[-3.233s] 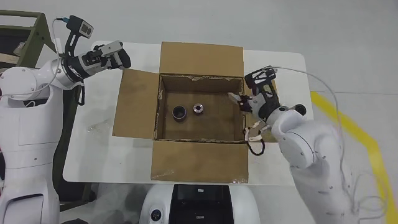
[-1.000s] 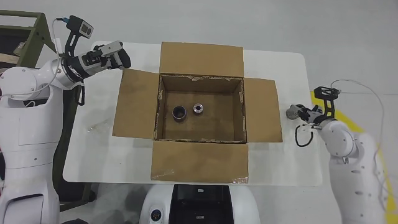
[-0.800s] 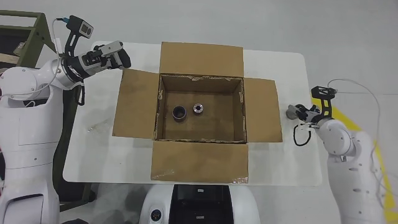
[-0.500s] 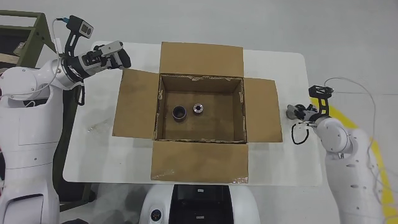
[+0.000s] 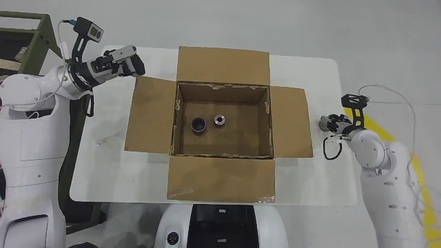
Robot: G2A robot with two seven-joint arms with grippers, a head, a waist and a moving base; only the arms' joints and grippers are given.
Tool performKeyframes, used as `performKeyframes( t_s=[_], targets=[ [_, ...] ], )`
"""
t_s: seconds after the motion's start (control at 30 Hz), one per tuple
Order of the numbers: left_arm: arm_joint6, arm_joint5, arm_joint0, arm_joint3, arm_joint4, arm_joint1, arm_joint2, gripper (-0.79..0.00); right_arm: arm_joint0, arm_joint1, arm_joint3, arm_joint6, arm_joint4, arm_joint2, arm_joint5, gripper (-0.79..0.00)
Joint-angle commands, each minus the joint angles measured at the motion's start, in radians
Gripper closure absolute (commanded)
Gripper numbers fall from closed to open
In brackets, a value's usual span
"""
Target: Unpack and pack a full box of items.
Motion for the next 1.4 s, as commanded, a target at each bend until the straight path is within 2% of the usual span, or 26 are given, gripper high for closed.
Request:
performKeyframes(
  t_s=[0.0, 0.43, 0.87, 1.37],
  targets=[
    [0.0, 0.0, 0.0, 0.0, 0.0, 0.0, 0.0, -0.785, -0.008, 0.001, -0.019, 0.0, 0.003, 0.004, 0.001, 0.0],
    [0.0, 0.0, 0.0, 0.0, 0.0, 0.0, 0.0, -0.785, -0.078, 0.008, -0.174, 0.011, 0.06, 0.033, 0.027, 0.0],
    [0.0, 0.0, 0.0, 0.0, 0.0, 0.0, 0.0, -0.785, -0.139, 0.016, -0.389, 0.043, 0.075, 0.071, 0.065, 0.0],
    [0.0, 0.0, 0.0, 0.0, 0.0, 0.0, 0.0, -0.785, -0.114, 0.022, -0.565, 0.036, 0.093, 0.045, 0.045, 0.0]
  ],
)
